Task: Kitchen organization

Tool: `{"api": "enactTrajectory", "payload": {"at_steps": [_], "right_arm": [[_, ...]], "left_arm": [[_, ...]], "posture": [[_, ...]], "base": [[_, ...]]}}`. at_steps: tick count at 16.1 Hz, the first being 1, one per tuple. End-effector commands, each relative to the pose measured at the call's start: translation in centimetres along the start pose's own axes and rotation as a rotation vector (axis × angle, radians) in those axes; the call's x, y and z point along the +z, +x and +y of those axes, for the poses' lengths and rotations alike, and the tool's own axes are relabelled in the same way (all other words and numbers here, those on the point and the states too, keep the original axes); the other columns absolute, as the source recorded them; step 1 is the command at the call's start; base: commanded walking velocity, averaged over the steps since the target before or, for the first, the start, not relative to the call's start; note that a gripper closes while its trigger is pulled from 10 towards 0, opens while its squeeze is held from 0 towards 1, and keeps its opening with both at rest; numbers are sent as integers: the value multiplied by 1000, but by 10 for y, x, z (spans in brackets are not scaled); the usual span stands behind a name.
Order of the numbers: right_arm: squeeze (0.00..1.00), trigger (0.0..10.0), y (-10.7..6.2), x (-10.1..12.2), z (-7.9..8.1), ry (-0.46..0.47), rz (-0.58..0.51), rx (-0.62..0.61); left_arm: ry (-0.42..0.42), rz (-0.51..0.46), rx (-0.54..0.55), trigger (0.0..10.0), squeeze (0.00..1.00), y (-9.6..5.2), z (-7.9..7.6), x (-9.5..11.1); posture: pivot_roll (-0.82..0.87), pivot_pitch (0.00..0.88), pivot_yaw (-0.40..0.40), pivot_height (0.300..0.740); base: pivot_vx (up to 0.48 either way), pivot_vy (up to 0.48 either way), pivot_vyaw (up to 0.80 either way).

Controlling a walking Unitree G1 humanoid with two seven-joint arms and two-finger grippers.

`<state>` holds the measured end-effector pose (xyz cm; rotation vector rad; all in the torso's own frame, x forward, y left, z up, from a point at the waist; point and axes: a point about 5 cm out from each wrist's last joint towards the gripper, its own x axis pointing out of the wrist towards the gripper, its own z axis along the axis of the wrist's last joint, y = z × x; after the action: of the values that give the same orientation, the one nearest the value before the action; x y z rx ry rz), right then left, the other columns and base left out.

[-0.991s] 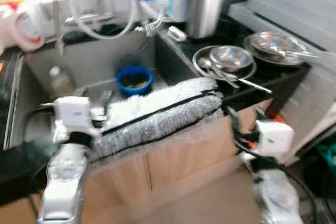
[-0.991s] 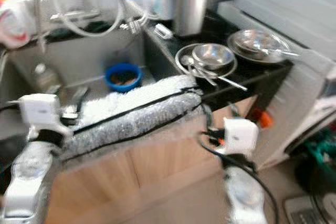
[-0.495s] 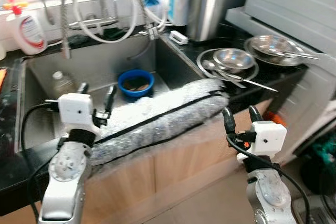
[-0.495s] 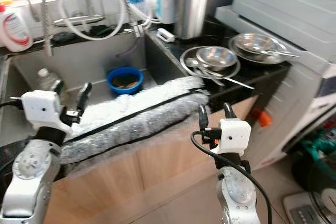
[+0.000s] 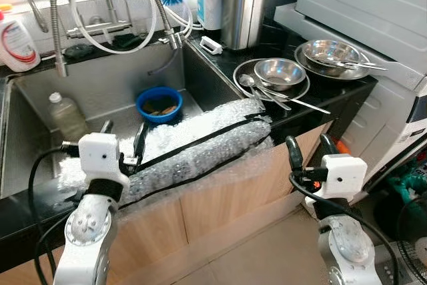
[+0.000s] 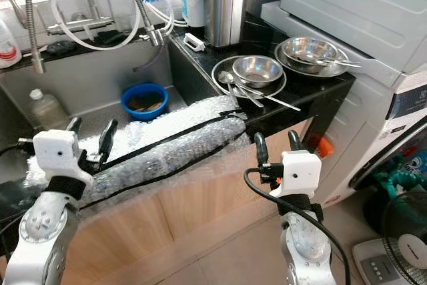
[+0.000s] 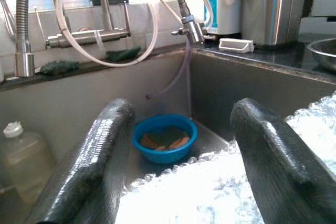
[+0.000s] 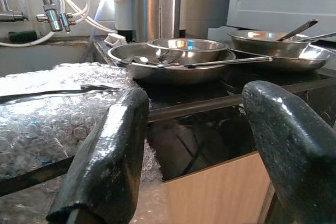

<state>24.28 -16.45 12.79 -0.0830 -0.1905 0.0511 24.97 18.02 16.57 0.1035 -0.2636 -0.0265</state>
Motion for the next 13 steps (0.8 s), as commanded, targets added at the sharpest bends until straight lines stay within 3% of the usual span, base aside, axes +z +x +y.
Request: {"api": "enactTrajectory", "payload": {"at_steps": [1,4,8,13], "right_arm": [[0,10000,1,7,2,-6,-34,10],[0,10000,4,11,6,-31,-48,47],[0,10000,12,31,12,-60,-129,88],[0,10000,12,29,12,-57,-126,91]], "left_arm": [[18,-36,8,10000,0,0,1,8],[15,-51,14,10000,0,1,-1,10],[9,-67,21,10000,0,3,-3,12],[4,-71,18,10000,0,3,-4,12]], "posture": [[21,31,-4,740],[17,29,-8,740],[17,24,-13,740],[20,13,-13,740]], "base": [[0,0,0],[0,0,0],[0,0,0],[0,0,0]]}}
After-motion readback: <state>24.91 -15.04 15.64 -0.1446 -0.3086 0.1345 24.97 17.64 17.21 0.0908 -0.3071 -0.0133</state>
